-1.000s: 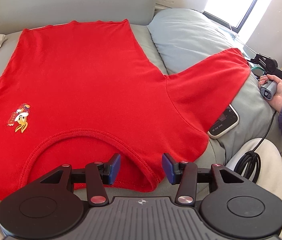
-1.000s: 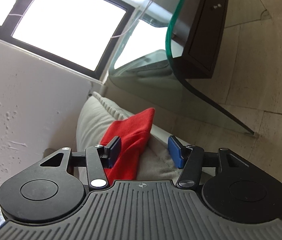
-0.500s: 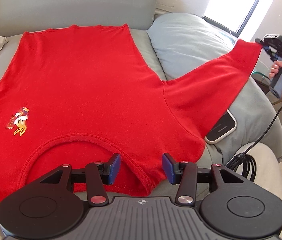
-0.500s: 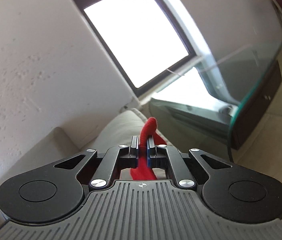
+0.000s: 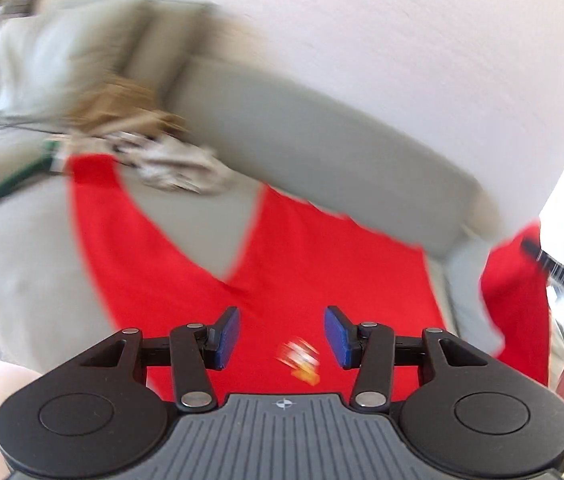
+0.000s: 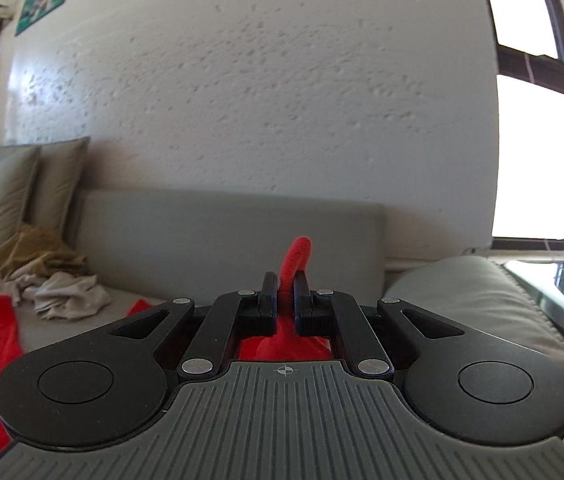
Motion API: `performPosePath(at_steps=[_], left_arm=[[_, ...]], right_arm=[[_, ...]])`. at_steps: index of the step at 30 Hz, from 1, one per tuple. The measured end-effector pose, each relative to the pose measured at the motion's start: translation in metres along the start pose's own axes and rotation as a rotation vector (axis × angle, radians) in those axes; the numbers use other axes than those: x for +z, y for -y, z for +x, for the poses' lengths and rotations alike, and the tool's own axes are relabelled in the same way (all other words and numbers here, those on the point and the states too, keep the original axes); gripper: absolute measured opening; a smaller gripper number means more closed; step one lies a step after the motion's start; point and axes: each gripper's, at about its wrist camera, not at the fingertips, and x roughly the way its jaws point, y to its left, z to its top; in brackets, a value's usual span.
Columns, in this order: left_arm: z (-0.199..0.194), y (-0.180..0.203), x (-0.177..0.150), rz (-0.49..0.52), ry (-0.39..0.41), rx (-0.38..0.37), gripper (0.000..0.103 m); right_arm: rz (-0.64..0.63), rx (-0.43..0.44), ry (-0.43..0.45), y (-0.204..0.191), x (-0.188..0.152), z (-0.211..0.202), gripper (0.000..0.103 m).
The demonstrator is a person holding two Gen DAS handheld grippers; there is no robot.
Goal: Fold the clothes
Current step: 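Pull the sleeve with the right gripper toward the shirt body, then lay the sleeve across the shirt body and open the right gripper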
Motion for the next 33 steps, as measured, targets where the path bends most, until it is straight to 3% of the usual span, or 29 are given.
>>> performPosePath(at_steps=[3,7,11,13,15,18,22,23,26,27,30,33], left_arm=[[-0.018,-0.030,0.006,-0.077,0.060,0.029,0.046],[-0.024,-0.057,0.009,-0.152,0.077,0.041,0.046],[-0.019,-0.072,0.009,-0.203,0.063,0.024,0.046],[-0.012,-0.076,0.008,-0.215,0.037,0.013,0.047],[0.001,-0.074,0.008,-0.208,-0.013,-0.002,0.047],[0.028,-0.060,0.011,-0.153,-0.100,-0.037,0.047],[0.079,-0.030,0.018,0.013,-0.227,-0.076,0.041],[0.090,-0.025,0.017,0.046,-0.244,-0.101,0.040],[0.122,-0.012,0.011,0.136,-0.290,-0.172,0.033],[0.128,-0.012,0.006,0.152,-0.294,-0.184,0.031],[0.136,-0.007,-0.008,0.224,-0.302,-0.153,0.030],[0.142,0.001,-0.018,0.303,-0.311,-0.101,0.032]], right_arm=[[-0.054,0.065,-0.048,-0.081,-0.018,0.013,0.007],[-0.146,0.140,-0.173,-0.175,-0.053,0.034,0.007],[-0.188,0.320,-0.388,-0.214,-0.096,0.038,0.017],[-0.156,0.444,-0.480,-0.206,-0.103,0.035,0.028],[-0.082,0.515,-0.506,-0.181,-0.101,0.021,0.050],[0.039,0.523,-0.545,-0.125,-0.088,0.004,0.069],[0.155,0.453,-0.570,-0.052,-0.086,-0.020,0.068],[0.155,0.422,-0.561,-0.040,-0.090,-0.027,0.065],[0.226,0.318,-0.520,-0.008,-0.103,-0.040,0.043],[0.264,0.285,-0.503,0.003,-0.107,-0.044,0.041],[0.374,0.284,-0.506,0.024,-0.122,-0.050,0.041],[0.328,0.259,-0.524,0.025,-0.130,-0.046,0.041]])
